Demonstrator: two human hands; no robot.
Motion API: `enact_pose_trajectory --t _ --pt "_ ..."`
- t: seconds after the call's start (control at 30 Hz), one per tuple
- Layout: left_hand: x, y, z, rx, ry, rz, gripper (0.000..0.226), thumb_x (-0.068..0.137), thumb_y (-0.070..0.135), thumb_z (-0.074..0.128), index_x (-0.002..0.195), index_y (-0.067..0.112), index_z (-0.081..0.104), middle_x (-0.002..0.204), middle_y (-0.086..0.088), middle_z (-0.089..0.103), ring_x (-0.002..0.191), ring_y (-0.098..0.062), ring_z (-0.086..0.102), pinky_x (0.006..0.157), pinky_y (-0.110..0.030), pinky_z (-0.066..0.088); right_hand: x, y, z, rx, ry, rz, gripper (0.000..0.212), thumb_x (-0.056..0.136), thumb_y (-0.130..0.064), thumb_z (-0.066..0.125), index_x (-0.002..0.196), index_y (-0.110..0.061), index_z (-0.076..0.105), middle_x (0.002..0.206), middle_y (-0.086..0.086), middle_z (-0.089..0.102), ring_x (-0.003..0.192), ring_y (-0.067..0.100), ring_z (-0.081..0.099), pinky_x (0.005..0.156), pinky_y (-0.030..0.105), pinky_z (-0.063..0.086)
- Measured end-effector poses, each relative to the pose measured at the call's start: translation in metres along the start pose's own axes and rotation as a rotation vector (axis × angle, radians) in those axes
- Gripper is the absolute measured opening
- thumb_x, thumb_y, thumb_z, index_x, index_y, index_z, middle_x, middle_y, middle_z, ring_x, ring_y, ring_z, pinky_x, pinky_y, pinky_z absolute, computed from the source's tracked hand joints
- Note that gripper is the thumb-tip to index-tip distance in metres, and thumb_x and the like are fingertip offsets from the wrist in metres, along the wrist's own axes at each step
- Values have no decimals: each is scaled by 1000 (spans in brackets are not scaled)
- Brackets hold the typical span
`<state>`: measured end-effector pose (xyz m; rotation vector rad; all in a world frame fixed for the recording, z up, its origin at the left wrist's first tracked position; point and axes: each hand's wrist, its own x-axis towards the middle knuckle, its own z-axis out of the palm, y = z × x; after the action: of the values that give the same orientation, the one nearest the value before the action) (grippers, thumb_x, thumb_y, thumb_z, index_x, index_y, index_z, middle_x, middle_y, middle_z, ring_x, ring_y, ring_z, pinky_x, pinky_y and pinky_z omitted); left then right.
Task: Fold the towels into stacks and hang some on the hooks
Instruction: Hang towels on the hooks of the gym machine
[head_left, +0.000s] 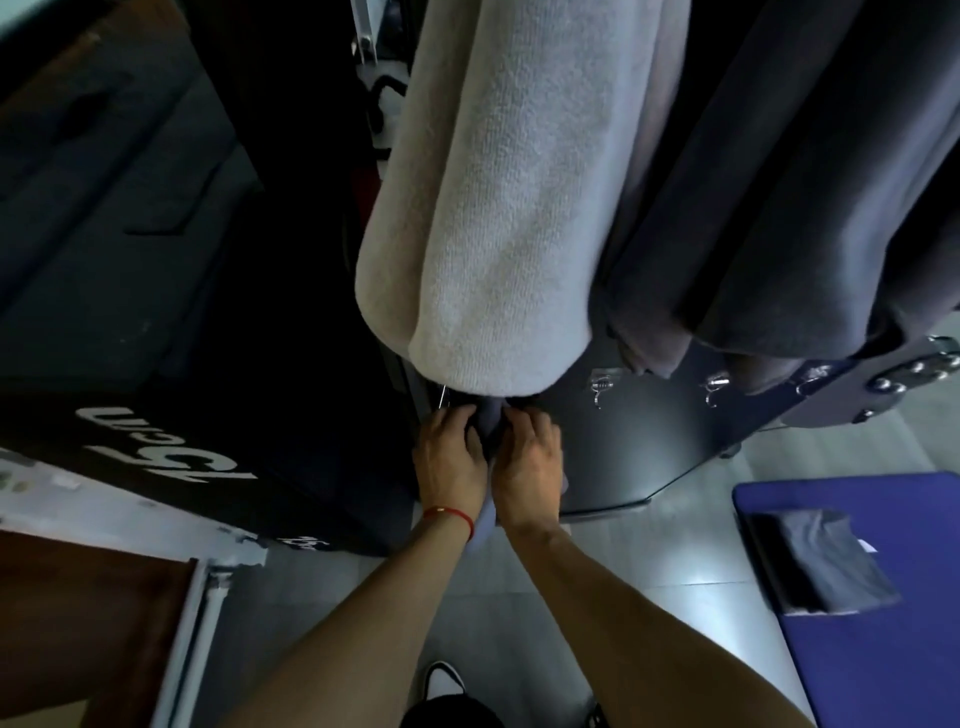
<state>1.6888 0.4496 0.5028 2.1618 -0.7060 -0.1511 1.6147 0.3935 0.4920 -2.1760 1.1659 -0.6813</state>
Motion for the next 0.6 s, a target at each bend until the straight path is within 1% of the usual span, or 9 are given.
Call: enact_pose_trajectory --t 0.1,0.17,0.23,0.3,0.37,0.4,0.47,0.53,0.6 --pt "-4 3 -7 -162 -247 -171 46 94 4 55 135 26 55 127 3 57 113 -11 53 97 -32 47 -2 6 -6 263 -265 73 30 95 -23 45 123 -16 52 104 4 64 97 22 60 90 29 43" --pt "-1 9 -15 -255 -411 -307 53 99 7 50 145 32 41 128 5 51 108 -13 52 90 -33 45 2 9 -15 284 -394 110 40 91 -29 35 128 -19 46 107 2 65 100 21 62 97 23 35" --pt "2 10 -23 -310 -545 -412 54 102 12 45 149 34 32 134 -2 51 109 -19 52 90 -35 44 4 14 -21 270 -473 155 42 90 -38 33 129 -27 44 116 -1 63 109 19 59 108 39 34" --pt "6 8 -26 -220 -623 -430 54 104 21 43 154 32 27 147 -9 47 121 -23 51 98 -36 41 7 21 -27 221 -510 217 42 92 -48 35 131 -36 45 126 -2 59 118 21 54 110 51 36" --pt "7 5 -27 -58 -647 -429 55 106 32 43 157 31 24 154 -11 43 134 -31 49 106 -39 40 8 30 -36 118 -599 217 44 102 -43 38 146 -38 40 150 4 46 139 27 41 117 55 31" --pt "7 3 -27 -9 -643 -429 55 106 35 44 157 30 25 154 -13 45 134 -33 49 107 -40 42 7 35 -41 64 -659 198 49 106 -39 38 155 -36 31 163 4 30 151 28 25 122 55 24" --pt "3 2 -27 18 -597 -439 54 106 36 44 157 28 28 152 -13 47 133 -34 51 106 -40 45 5 44 -52 -27 -749 152 61 108 -35 41 162 -35 12 172 -3 0 158 25 -4 126 55 13" --pt "-1 5 -29 9 -527 -466 52 107 31 43 157 29 29 151 -11 49 131 -33 53 100 -39 46 3 50 -62 -79 -755 116 70 106 -29 48 163 -35 8 171 -3 -7 157 24 -11 127 53 12" --pt "-7 10 -31 5 -484 -467 55 105 27 47 157 30 30 150 -10 50 129 -32 55 99 -39 48 3 49 -75 -72 -743 147 71 105 -23 51 162 -37 12 171 -2 -7 157 27 -8 127 50 16"
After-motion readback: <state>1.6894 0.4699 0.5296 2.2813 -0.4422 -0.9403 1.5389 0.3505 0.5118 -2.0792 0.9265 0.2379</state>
